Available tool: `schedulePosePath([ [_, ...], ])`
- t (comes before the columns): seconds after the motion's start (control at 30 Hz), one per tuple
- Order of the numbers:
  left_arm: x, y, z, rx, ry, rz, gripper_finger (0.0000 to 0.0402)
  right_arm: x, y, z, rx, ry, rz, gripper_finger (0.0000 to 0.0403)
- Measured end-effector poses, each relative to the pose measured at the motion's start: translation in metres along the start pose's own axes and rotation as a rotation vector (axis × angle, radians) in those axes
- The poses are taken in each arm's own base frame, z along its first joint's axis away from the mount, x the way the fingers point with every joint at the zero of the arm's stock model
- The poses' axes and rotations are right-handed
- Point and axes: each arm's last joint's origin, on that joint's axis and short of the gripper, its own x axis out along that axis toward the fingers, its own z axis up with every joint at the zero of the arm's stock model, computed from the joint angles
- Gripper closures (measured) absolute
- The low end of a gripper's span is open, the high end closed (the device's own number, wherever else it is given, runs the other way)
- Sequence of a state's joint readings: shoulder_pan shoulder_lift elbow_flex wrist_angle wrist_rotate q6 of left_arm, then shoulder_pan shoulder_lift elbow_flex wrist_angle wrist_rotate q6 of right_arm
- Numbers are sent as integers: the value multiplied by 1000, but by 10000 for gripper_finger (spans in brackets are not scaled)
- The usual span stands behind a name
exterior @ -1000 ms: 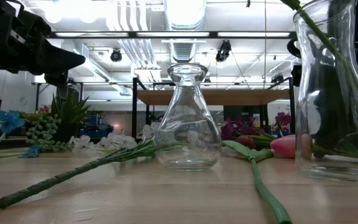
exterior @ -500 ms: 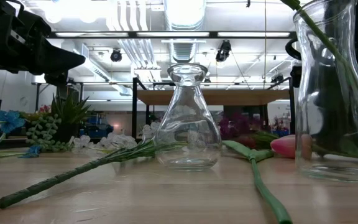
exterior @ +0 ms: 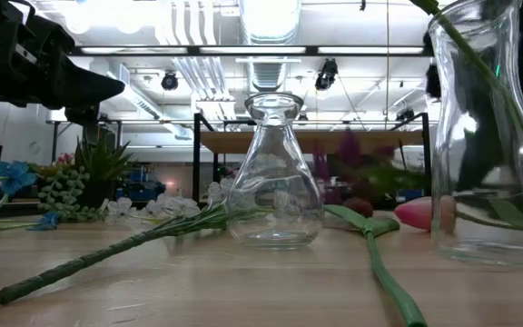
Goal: Pick and place flowers into a vace then onto a shelf
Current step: Put the violet flower into the right transparent vase
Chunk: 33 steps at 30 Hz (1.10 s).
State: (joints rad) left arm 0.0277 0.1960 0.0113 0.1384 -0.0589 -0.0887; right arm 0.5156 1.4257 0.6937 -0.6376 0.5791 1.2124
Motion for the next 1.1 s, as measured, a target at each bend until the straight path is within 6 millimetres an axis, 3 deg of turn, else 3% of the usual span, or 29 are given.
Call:
schedulePosePath([
  [0.5,0,0,0,0,0,0,402,-55,-29,35,13,-364,90,390],
  [0.63,0,0,0,0,0,0,402,-63,-29,39,11,-420,138,390],
  [0.93,0,0,0,0,0,0,402,-105,-24,54,-155,-622,344,390],
  [1.1,0,0,0,0,0,0,402,-116,-12,47,-396,-771,489,390],
])
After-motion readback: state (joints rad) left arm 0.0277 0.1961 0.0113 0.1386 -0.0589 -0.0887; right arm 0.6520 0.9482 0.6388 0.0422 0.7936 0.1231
